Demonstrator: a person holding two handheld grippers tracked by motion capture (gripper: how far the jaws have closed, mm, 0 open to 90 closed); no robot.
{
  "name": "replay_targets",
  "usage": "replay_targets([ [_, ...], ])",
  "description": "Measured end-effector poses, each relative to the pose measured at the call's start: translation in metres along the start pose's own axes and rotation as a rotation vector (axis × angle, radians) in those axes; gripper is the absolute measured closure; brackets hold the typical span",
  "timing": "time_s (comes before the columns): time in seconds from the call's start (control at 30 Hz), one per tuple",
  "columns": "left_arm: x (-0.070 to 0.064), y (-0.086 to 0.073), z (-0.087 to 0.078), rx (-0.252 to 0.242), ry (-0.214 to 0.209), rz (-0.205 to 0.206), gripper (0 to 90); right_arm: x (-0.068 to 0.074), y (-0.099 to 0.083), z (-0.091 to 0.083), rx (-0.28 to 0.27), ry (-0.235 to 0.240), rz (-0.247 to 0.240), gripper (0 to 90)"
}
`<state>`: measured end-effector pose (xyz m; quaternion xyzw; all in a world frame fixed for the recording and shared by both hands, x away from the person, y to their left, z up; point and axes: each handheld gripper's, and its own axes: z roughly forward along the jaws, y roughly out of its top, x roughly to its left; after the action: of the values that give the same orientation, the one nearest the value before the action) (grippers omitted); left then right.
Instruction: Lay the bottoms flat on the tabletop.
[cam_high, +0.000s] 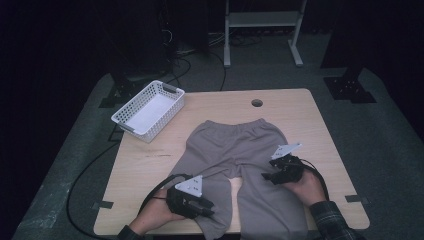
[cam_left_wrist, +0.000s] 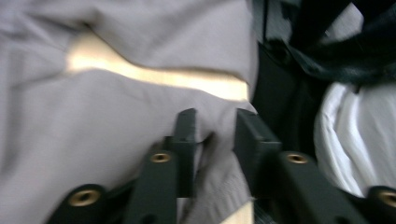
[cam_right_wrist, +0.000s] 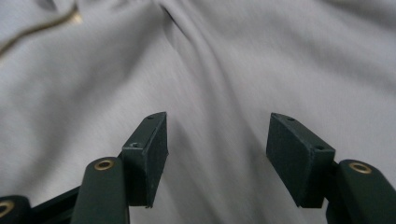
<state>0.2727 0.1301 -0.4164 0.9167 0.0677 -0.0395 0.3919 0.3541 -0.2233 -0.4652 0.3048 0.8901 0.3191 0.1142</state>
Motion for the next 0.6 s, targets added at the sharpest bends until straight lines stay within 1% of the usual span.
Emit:
replay_targets([
  [0.03,0.003,0.0,-0.005,-0.022,0.023,-0.005,65.2,0.002,0.002,-0.002,-0.014,0.0,-0.007,37.9],
  [0.07,0.006,-0.001,-0.011,-0.04,0.059,-0.01,63.5,0.006,0.005,-0.005,-0.032,0.003,-0.018,38.1],
  [0.1,0.01,-0.003,-0.016,-0.057,0.104,-0.021,61.1,0.01,0.009,-0.007,-0.055,0.014,-0.028,38.3],
  [0.13,0.015,-0.006,-0.021,-0.061,0.147,-0.036,60.8,0.015,0.013,-0.009,-0.078,0.031,-0.04,38.6],
  [0.2,0.024,-0.014,-0.029,-0.064,0.212,-0.069,59.7,0.027,0.022,-0.011,-0.119,0.076,-0.061,38.7],
  [0.27,0.032,-0.022,-0.032,-0.057,0.27,-0.098,59.6,0.042,0.031,-0.01,-0.142,0.114,-0.091,39.5],
  [0.33,0.038,-0.029,-0.032,-0.036,0.313,-0.115,59.5,0.055,0.039,-0.006,-0.158,0.16,-0.115,39.7],
  [0.4,0.046,-0.034,-0.029,-0.01,0.357,-0.134,57.8,0.068,0.046,-0.001,-0.164,0.208,-0.126,41.8],
  [0.5,0.059,-0.041,-0.024,0.024,0.389,-0.17,56.7,0.085,0.057,0.008,-0.154,0.271,-0.147,46.4],
  [0.6,0.066,-0.046,-0.023,0.045,0.417,-0.191,55.9,0.102,0.068,0.021,-0.129,0.306,-0.177,54.7],
])
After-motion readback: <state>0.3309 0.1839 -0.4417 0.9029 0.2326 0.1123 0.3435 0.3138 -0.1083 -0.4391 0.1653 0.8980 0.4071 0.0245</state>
